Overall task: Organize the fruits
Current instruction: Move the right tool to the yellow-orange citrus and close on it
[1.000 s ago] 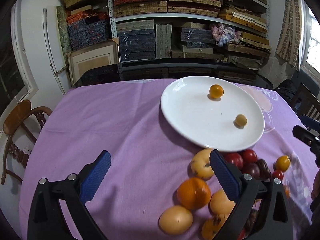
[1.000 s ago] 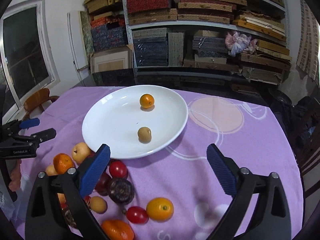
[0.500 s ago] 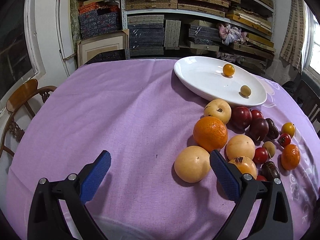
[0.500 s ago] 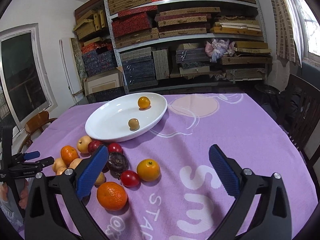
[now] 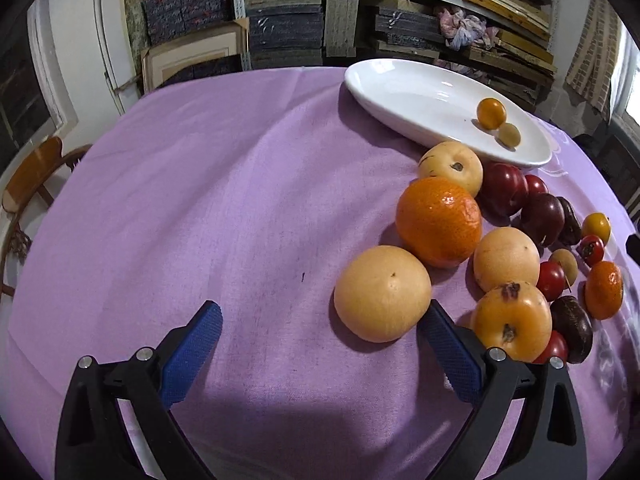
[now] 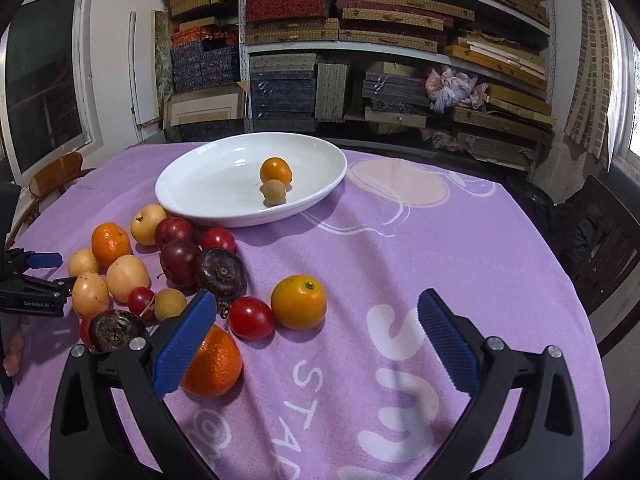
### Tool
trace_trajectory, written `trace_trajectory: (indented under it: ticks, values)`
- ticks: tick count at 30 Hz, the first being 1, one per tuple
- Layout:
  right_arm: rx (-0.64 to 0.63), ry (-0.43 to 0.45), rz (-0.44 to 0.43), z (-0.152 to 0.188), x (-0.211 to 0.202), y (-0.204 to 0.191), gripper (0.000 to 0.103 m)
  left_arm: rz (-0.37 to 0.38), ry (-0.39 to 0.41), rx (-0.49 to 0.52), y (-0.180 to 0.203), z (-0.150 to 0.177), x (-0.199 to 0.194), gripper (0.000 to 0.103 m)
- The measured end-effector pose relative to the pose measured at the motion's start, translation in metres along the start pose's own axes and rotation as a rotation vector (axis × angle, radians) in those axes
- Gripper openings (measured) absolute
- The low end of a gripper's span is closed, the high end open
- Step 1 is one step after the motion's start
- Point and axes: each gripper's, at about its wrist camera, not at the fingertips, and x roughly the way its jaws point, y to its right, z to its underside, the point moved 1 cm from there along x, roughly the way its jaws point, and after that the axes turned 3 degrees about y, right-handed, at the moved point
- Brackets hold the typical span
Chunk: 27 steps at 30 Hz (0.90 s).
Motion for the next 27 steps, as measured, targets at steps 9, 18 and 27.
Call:
trace_trajectory:
  ticks: [9,18,27]
  values:
    - [0.076,-0.105,-0.064,0.002,0.023,0.017,0.099,-0.045,-0.001,-0.042,-0.009,-0.006,0.0,0.1]
    - [-0.072,-0.093,-0.005,-0.01,0.034,-0.004,0.071,-0.052,-0.002,-0.041,-0.008,-0.006,0.0,0.1]
    - [0.073,-0.168,-0.051,-0.007,0.048,0.028,0.056,-0.052,-0.002,-0.041,-0.008,-0.006,0.0,0.1]
